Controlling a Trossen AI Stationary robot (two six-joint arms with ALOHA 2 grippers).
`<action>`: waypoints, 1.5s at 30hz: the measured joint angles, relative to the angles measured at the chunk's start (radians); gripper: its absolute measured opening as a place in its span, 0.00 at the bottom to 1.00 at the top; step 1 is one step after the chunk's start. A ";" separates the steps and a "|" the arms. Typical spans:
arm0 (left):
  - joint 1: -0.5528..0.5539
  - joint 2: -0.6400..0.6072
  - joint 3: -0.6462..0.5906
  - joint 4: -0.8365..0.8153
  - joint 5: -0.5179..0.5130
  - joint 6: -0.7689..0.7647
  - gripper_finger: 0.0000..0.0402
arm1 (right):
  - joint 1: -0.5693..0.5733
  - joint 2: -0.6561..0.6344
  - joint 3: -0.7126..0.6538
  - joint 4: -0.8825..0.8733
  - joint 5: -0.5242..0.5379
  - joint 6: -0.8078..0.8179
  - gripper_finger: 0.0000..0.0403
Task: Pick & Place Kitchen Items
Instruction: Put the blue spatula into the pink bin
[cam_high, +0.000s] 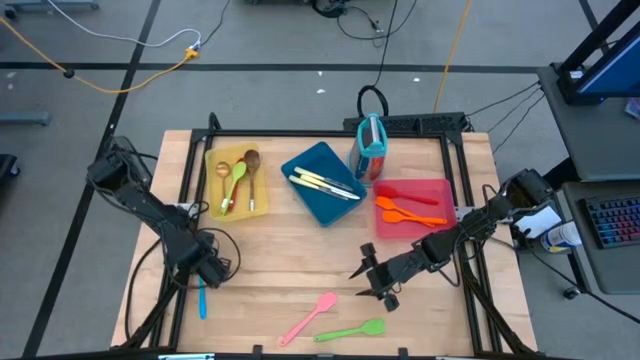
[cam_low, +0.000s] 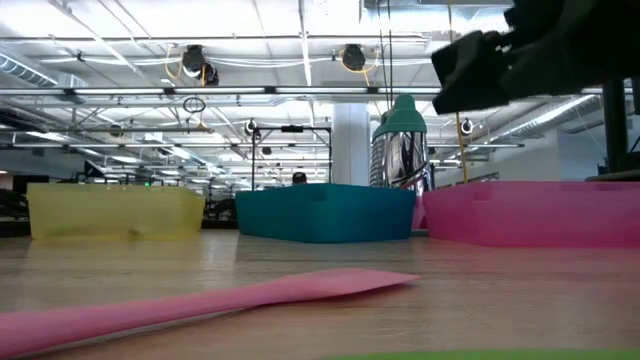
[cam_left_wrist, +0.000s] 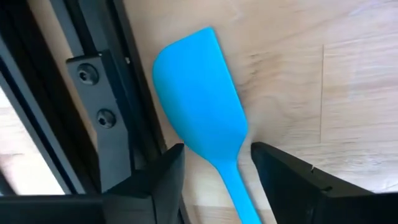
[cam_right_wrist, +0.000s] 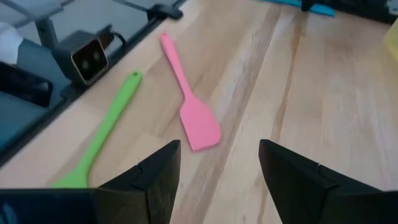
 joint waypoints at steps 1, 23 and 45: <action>0.000 0.000 -0.009 0.011 0.001 -0.005 0.50 | 0.000 0.000 -0.013 0.014 0.000 0.000 0.52; 0.022 -0.004 0.023 0.021 -0.065 0.063 0.10 | 0.000 0.000 -0.082 0.224 0.000 -0.042 0.52; 0.077 -0.013 0.061 -0.032 -0.032 0.220 0.22 | 0.000 0.000 -0.081 0.216 0.000 -0.060 0.52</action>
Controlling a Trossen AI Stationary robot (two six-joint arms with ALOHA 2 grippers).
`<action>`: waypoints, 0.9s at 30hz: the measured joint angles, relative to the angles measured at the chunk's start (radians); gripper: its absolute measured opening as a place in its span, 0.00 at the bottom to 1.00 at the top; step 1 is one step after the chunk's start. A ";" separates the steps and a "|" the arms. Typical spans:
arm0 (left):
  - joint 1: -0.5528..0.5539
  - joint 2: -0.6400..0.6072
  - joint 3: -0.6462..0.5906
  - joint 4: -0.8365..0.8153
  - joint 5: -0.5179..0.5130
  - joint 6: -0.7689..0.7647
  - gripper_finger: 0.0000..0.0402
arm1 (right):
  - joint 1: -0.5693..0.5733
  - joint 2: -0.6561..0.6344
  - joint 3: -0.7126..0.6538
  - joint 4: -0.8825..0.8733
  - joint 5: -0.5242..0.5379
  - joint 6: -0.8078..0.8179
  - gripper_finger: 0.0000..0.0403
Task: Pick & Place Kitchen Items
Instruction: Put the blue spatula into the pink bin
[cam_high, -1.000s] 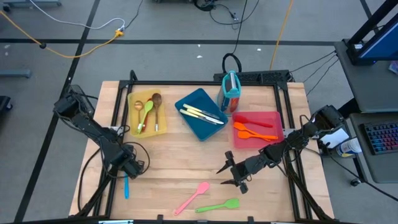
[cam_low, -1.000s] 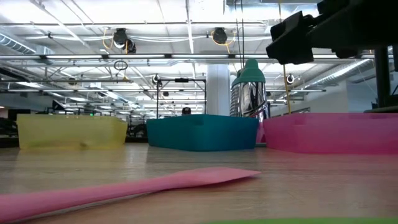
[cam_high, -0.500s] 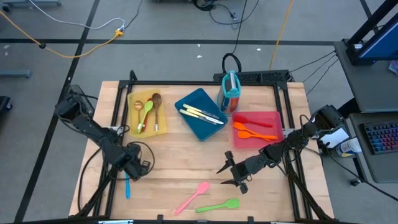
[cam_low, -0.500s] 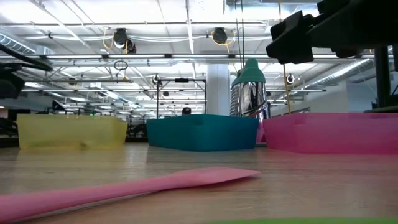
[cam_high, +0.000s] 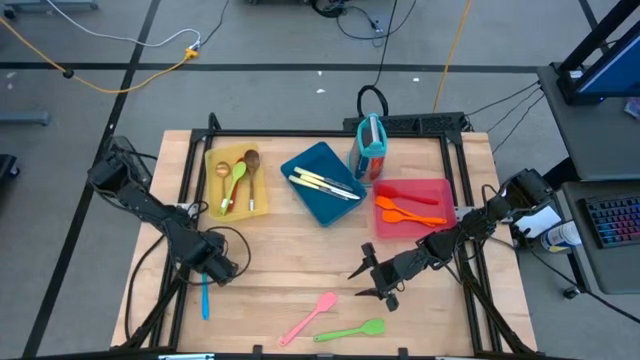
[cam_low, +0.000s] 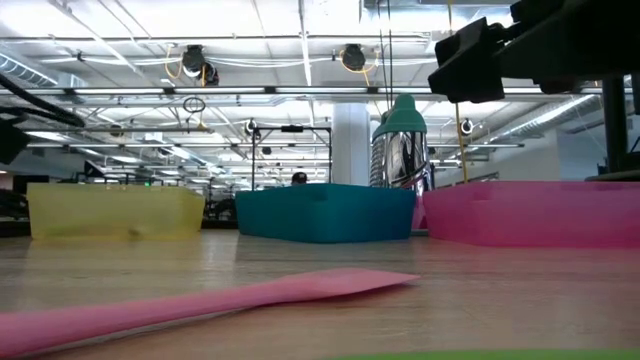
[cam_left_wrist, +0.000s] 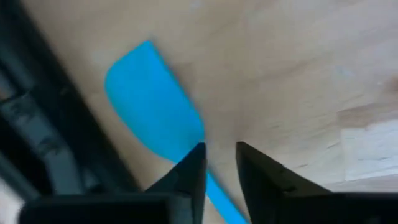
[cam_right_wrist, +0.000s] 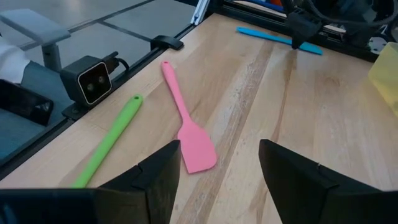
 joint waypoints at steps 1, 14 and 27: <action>0.006 0.000 0.005 -0.016 0.019 -0.001 0.25 | 0.000 0.000 0.000 0.000 0.000 -0.004 0.52; 0.006 -0.002 0.039 -0.192 0.008 -0.131 0.39 | 0.000 0.000 0.000 -0.027 -0.001 -0.038 0.52; -0.022 -0.009 -0.076 -0.033 0.011 -0.209 0.40 | 0.000 0.000 0.000 -0.024 0.000 -0.048 0.52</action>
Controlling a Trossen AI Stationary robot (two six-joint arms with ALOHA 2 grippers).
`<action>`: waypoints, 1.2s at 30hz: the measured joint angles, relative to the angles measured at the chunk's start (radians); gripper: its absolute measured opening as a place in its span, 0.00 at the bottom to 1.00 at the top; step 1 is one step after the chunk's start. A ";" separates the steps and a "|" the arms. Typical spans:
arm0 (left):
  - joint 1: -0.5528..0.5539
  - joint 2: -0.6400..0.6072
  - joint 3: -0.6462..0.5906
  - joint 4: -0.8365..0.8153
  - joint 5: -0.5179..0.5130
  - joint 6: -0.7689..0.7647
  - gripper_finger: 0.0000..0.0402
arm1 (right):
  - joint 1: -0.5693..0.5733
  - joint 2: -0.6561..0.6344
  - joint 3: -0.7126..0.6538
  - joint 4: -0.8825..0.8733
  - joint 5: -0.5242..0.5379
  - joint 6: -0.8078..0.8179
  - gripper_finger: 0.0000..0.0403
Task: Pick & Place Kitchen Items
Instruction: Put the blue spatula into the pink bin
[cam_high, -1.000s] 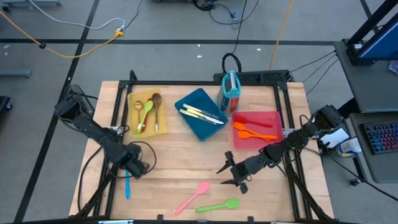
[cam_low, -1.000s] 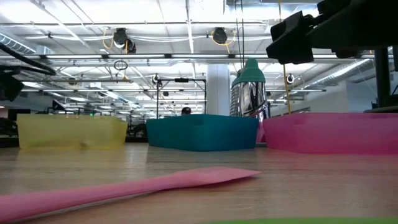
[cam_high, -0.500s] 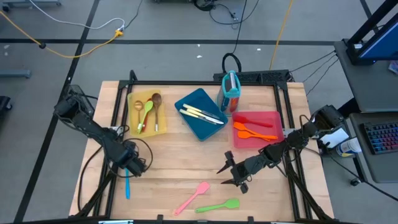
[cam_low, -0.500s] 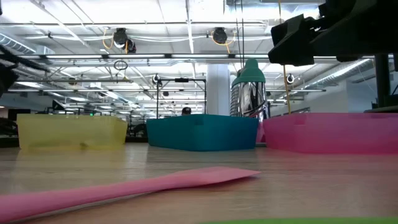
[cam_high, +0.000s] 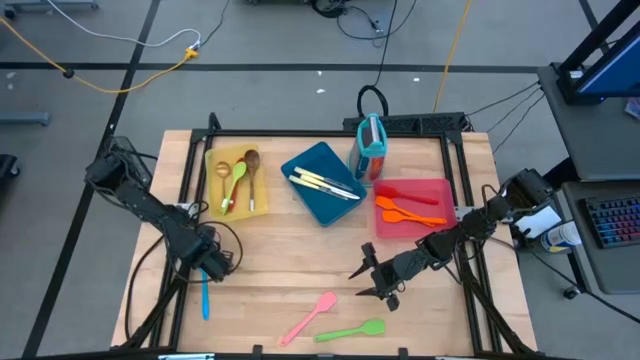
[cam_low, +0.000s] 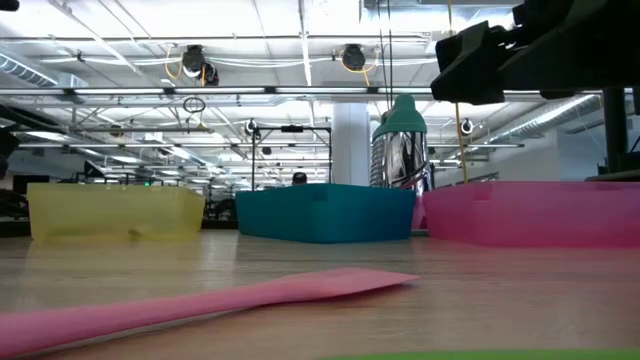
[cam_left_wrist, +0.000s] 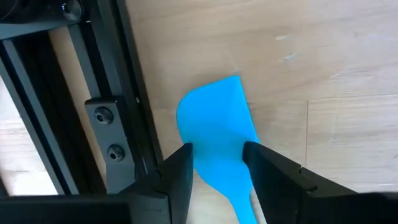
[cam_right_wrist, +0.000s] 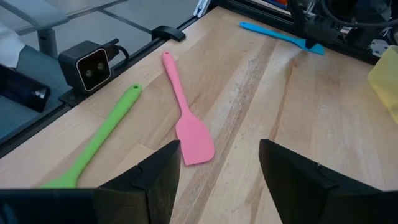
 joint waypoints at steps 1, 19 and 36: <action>0.000 0.000 0.000 0.001 0.005 -0.003 0.40 | 0.000 0.000 0.000 0.000 0.000 0.001 0.52; 0.022 -0.033 -0.019 -0.017 0.137 0.003 0.65 | 0.000 0.000 0.000 -0.011 -0.002 0.003 0.52; -0.001 -0.034 -0.034 0.069 0.073 -0.023 0.49 | 0.000 0.000 0.000 -0.007 -0.001 0.003 0.52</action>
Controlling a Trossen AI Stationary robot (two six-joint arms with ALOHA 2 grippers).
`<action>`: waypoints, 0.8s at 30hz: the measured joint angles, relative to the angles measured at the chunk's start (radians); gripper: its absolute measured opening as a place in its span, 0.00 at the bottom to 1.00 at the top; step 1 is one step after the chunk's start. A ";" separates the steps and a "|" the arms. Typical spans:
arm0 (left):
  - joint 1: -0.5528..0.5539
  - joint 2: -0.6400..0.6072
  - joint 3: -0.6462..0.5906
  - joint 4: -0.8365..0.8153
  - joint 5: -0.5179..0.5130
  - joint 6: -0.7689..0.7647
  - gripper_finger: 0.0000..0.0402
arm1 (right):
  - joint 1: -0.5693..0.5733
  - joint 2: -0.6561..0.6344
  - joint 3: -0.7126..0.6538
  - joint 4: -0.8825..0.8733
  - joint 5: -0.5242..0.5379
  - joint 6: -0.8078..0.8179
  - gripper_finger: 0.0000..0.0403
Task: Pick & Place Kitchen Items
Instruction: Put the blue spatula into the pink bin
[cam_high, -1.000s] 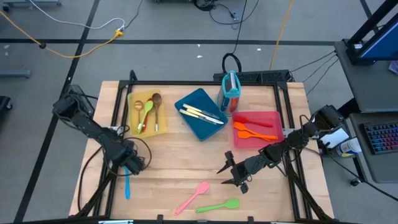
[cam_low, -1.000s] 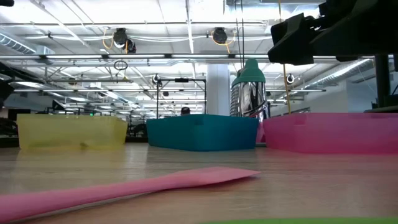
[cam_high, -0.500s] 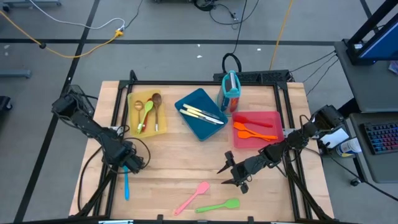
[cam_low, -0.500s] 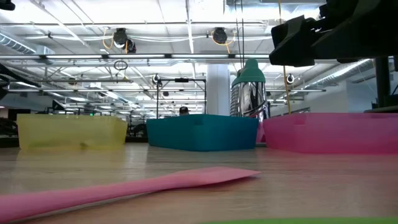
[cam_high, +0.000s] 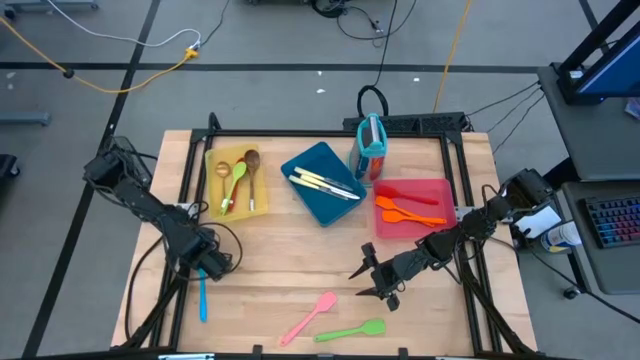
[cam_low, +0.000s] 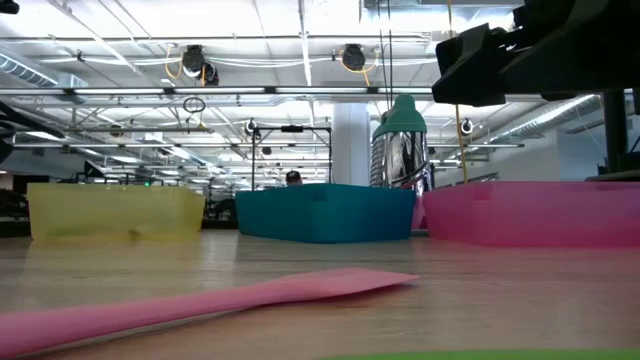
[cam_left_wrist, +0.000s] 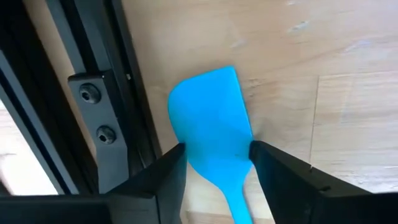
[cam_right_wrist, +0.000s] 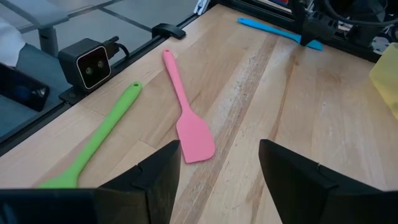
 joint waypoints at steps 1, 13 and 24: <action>-0.004 0.000 0.000 -0.004 0.021 -0.005 0.50 | 0.000 0.000 0.000 0.000 0.000 0.000 0.52; -0.026 0.003 -0.004 0.001 0.146 -0.105 0.61 | 0.000 0.000 0.000 0.000 0.000 0.000 0.52; -0.087 0.001 -0.023 0.119 0.138 -0.217 0.51 | 0.000 0.000 0.000 0.000 -0.001 0.000 0.52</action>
